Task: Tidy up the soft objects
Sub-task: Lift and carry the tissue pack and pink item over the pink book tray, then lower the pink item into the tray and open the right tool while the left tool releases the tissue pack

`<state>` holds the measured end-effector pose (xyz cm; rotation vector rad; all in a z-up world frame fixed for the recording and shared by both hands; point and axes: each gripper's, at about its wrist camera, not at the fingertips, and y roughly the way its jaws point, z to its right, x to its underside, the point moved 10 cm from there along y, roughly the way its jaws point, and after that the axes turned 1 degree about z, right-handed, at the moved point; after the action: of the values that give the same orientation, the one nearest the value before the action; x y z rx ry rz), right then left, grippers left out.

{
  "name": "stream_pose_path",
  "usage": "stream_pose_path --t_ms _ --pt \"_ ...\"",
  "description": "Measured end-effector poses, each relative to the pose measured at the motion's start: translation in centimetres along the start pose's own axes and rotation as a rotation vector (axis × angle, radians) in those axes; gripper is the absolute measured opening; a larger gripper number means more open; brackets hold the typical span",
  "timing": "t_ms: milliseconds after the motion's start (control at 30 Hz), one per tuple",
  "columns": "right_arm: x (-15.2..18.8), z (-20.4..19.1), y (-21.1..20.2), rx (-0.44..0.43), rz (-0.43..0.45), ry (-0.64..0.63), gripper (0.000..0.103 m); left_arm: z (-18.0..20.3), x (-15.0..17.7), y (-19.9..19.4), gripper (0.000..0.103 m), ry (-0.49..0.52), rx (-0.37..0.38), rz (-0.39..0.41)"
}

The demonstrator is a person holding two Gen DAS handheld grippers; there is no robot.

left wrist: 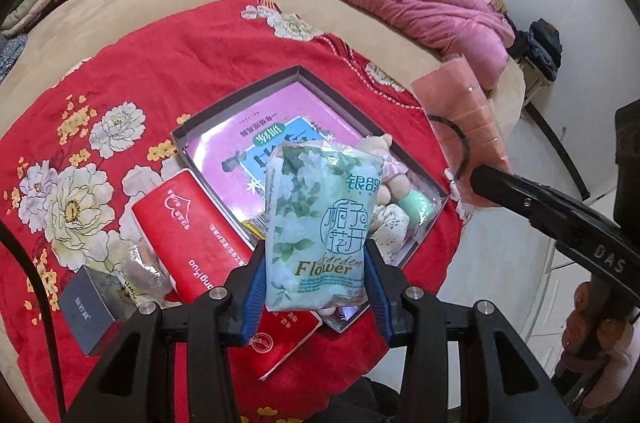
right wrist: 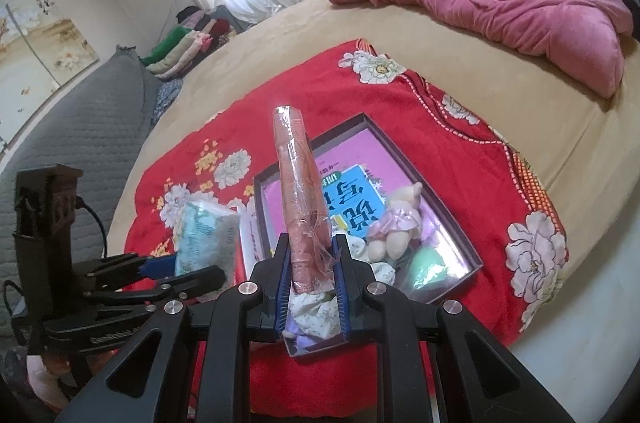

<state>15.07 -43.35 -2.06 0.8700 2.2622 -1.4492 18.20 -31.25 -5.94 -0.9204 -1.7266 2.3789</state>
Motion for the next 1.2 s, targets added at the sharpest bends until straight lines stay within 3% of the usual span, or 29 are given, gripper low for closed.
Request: stream_pose_path --t_ms 600,1200 --pt "0.9 0.2 3.0 -0.049 -0.064 0.038 0.02 -0.9 0.8 5.5 0.045 -0.002 -0.036 -0.116" --pt "3.9 1.5 7.8 -0.009 -0.225 0.056 0.021 -0.8 0.9 8.0 0.045 0.015 -0.043 -0.156"
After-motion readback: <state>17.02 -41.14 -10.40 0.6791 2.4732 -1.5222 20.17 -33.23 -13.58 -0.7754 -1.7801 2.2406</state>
